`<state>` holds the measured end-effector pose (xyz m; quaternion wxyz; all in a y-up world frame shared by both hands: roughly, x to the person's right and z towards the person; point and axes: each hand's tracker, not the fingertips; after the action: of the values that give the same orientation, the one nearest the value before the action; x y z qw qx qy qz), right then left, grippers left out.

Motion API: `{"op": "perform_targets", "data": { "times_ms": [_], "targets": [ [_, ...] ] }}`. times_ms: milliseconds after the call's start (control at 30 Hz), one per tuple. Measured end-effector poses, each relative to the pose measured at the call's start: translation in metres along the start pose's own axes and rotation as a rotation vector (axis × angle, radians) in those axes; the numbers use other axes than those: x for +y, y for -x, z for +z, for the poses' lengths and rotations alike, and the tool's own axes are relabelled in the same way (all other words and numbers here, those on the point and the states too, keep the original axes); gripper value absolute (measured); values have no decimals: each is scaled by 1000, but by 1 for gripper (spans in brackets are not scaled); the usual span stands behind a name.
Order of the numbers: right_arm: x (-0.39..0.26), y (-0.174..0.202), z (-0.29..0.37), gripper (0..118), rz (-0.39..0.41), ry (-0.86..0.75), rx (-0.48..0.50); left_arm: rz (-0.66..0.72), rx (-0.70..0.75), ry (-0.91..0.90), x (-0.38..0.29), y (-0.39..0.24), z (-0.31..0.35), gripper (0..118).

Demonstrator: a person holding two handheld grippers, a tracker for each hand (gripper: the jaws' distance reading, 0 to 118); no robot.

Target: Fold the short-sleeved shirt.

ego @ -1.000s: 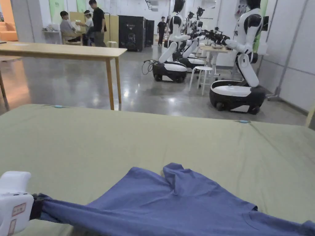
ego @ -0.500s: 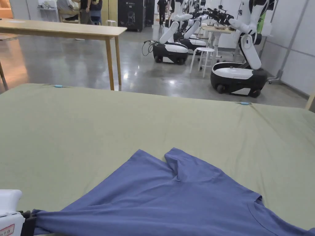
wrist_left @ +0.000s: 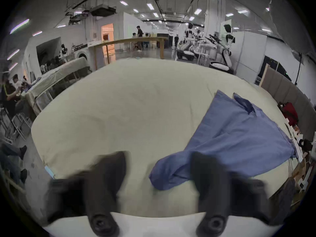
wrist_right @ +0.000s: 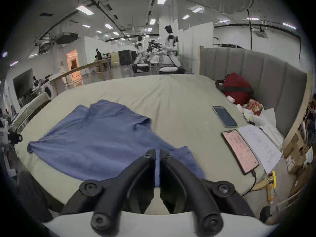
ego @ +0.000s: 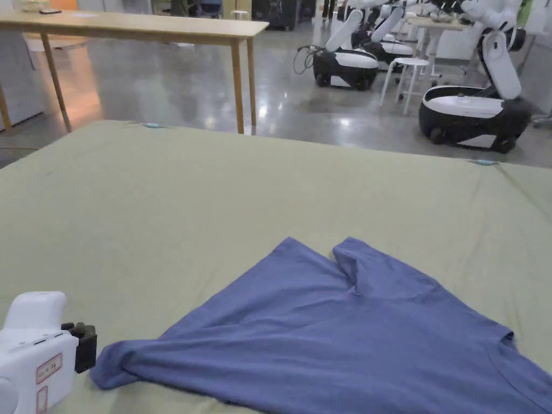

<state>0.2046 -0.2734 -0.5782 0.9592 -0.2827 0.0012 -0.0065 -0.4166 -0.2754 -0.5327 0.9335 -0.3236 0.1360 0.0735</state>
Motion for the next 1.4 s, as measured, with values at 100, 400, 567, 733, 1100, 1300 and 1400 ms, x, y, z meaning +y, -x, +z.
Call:
{"op": "perform_targets", "data": {
  "times_ms": [100,400,567,733,1100,1300,1400],
  "targets": [
    [-9,34,16,1,36,-79,-5,-1,-20,-6,-8,-6,10,0],
    [-29,125,40,1,96,-130,84,-4,-28,14,-11,-8,11,0],
    [-37,150,38,1,111,-112,133,-7,-43,69,-2,2,-11,0],
    [-37,161,31,1,134,-97,143,-35,-54,142,5,6,-35,6],
    [-45,175,11,1,166,-24,187,-94,-107,272,1,-3,-77,35],
    [-34,169,-13,1,136,30,170,-188,-144,244,-6,-25,-68,0],
    [-9,158,-44,1,125,39,167,-126,-169,252,-4,-21,-68,0]
  ]
}}
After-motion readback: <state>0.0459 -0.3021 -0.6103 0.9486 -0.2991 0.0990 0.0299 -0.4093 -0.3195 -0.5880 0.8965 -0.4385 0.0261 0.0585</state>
